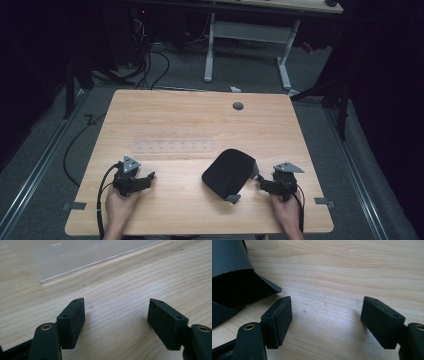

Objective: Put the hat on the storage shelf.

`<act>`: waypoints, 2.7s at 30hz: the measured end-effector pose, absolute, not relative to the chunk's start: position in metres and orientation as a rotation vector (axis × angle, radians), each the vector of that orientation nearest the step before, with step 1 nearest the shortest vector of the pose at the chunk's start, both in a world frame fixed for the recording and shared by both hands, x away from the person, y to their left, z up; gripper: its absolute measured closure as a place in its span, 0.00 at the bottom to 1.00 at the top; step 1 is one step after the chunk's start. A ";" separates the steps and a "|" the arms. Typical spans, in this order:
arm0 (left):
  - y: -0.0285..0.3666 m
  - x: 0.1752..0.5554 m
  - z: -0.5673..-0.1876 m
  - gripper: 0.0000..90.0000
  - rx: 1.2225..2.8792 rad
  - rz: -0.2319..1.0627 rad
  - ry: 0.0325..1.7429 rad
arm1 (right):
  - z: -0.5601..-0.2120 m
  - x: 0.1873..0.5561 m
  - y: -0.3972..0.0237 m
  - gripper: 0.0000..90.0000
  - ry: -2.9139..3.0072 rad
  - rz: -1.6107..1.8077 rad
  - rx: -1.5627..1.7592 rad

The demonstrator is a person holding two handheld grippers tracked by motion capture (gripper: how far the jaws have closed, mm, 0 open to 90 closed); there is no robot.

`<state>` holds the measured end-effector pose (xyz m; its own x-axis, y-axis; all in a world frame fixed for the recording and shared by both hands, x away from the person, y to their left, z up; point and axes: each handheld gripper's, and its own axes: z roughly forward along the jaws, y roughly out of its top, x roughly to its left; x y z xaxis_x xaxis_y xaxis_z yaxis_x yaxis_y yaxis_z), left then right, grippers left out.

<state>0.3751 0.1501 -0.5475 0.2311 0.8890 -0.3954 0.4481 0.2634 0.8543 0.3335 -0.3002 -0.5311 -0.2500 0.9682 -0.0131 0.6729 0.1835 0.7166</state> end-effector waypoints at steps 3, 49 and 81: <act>0.150 0.375 -0.547 0.34 1.359 0.487 1.392 | -0.531 0.333 -0.300 0.28 1.994 0.831 1.536; 0.150 0.375 -0.547 0.33 1.359 0.487 1.396 | -0.502 0.308 -0.304 0.41 1.984 1.167 1.448; 0.150 0.375 -0.547 0.33 1.359 0.486 1.395 | -0.514 0.354 -0.271 0.38 2.138 1.230 1.464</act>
